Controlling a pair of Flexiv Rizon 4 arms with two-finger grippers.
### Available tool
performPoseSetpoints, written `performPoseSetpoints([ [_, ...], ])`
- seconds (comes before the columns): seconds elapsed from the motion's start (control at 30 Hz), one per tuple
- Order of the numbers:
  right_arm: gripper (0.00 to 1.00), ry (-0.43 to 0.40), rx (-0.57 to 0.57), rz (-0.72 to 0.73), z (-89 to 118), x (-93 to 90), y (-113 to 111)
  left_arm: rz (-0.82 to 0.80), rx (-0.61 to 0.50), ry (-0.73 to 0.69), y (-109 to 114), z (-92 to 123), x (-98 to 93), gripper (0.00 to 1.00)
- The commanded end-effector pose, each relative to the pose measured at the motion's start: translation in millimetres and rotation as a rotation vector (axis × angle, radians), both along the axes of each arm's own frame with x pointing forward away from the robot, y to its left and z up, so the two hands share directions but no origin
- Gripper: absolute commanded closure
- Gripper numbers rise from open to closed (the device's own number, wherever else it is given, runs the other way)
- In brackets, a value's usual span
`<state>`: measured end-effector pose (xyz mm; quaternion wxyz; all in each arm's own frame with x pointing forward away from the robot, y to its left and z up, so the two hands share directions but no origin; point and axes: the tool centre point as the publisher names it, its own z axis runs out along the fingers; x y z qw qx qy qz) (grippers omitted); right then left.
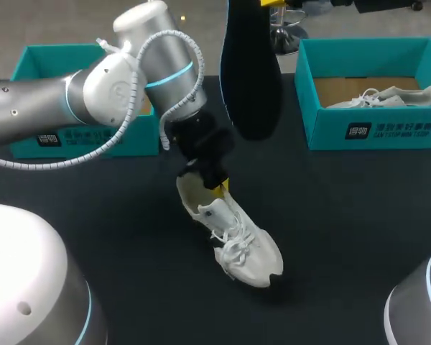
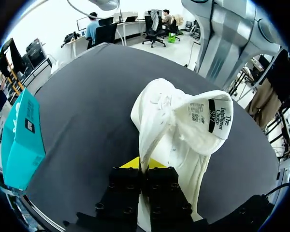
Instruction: Take the shoe out of the shoebox, open the shoe tongue, remove and reinsert the insole, then place the shoe into the shoebox
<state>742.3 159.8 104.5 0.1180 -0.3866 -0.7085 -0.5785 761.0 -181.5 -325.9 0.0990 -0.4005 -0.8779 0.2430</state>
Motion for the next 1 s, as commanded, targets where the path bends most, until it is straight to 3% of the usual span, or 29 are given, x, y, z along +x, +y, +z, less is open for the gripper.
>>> performPoseSetpoints([
  [0.03, 1.00, 0.013, -0.032, 0.014, 22, -0.5, -5, -0.456, -0.047, 0.075, -1, 6, -2.9, 1.00],
  [0.23, 1.00, 0.026, -0.065, 0.003, 42, -5.3, -11, -0.706, -0.086, 0.101, -10, 10, -21.6, 1.00],
  [0.47, 1.00, 0.036, -0.072, 0.007, 46, -5.5, -7, -0.864, -0.051, 0.062, -23, 1, -31.5, 1.00],
  [0.8, 1.00, 0.036, -0.072, 0.007, 46, -5.5, -7, -0.914, 0.016, 0.047, -33, -15, -40.1, 1.00],
  [1.0, 1.00, 0.036, -0.072, 0.007, 46, -5.5, -7, -0.839, 0.060, 0.075, -32, -25, -38.2, 1.00],
])
